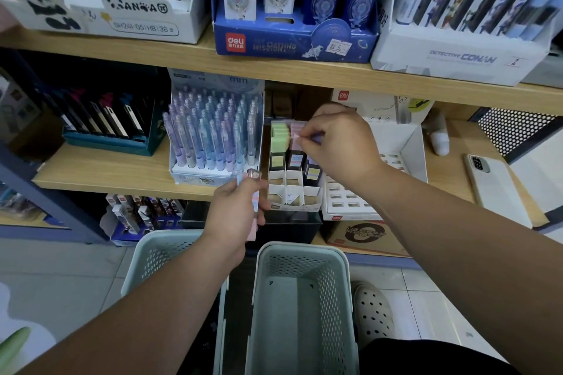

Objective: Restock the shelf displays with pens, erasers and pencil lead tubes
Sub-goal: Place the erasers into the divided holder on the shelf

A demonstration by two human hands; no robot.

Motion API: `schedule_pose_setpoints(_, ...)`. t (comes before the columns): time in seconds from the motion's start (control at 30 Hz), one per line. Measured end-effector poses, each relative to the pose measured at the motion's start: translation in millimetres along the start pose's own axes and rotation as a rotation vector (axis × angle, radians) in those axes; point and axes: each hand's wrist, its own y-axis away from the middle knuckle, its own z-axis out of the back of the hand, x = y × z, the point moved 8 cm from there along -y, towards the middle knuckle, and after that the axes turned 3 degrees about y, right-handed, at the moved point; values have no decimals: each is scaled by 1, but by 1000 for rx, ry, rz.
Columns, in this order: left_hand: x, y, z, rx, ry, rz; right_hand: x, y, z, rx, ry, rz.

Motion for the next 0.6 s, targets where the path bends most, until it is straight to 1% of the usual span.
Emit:
schedule_pose_setpoints(0.1, -7, 5, -5, 74, 78, -25, 2, 3, -1, 20, 7, -5)
schedule_pose_setpoints(0.2, -12, 15, -17, 234, 161, -1, 7, 7, 5, 14, 15, 0)
schedule_pose_setpoints(0.3, -15, 26, -27, 347, 136, 56, 10, 12, 17, -7, -116, -79)
schedule_pose_setpoints(0.33, -15, 29, -29, 366, 136, 62, 12, 15, 17, 38, -205, -137)
schedule_pose_setpoints(0.37, -16, 32, -30, 377, 141, 64, 13, 18, 13, 118, -317, -204)
schedule_pose_setpoints(0.43, -18, 36, -32, 395, 137, 61, 20, 30, -1, 332, -550, -312)
schedule_pose_setpoints(0.47, -19, 38, -34, 409, 124, 55, 24, 36, -6, 417, -614, -329)
schedule_pose_setpoints(0.5, -20, 39, -36, 422, 110, 47, 26, 39, -9, 466, -652, -337)
schedule_pose_setpoints(0.53, -20, 40, -38, 431, 96, 44, 26, 41, -9, 479, -681, -354)
schedule_pose_setpoints(0.6, -18, 39, -36, 410, 87, 59, 17, 41, -5, 445, -748, -433)
